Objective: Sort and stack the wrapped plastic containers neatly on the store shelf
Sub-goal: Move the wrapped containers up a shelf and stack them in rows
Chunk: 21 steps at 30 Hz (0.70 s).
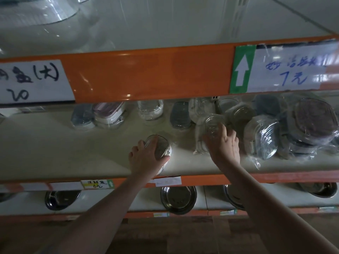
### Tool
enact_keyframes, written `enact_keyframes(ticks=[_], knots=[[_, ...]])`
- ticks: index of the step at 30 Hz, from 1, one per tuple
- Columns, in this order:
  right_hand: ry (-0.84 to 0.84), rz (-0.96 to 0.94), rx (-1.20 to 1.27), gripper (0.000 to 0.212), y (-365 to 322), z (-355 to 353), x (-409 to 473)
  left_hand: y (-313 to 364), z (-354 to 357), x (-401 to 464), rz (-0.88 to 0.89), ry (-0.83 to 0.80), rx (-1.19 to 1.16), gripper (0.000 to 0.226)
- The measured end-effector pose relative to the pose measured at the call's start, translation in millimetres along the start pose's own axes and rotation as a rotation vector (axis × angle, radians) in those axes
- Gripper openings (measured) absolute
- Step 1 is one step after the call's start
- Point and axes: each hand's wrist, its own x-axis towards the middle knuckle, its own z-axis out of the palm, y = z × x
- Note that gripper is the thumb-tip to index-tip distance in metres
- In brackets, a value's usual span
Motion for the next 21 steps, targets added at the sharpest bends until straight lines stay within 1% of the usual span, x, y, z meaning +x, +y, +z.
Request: enact_keyframes(ticks=[2, 5, 9, 13, 15, 18, 21], knots=[[0.009, 0.021, -0.009, 0.073, -4, 5, 7, -1, 0, 1, 0.000, 0.001, -0.006, 0.083], [0.015, 0.035, 0.007, 0.075, -3, 9, 14, -3, 0, 2, 0.005, -0.015, -0.018, 0.082], [-0.019, 0.040, 0.098, 0.081, 0, 10, 14, -10, -2, 2, 0.001, -0.017, -0.046, 0.081], [-0.009, 0.050, 0.090, 0.085, -1, 13, 12, -13, -4, 1, -0.001, -0.041, -0.059, 0.087], [-0.014, 0.053, 0.078, 0.085, -1, 14, 10, -14, -5, 0, -0.006, -0.084, -0.049, 0.095], [-0.054, 0.074, 0.063, 0.077, -1, 10, 7, -14, -9, 1, -0.022, -0.171, -0.041, 0.104], [-0.114, 0.037, -0.076, 0.064, 2, 7, -2, -13, -19, 6, -0.044, -0.206, -0.076, 0.099]])
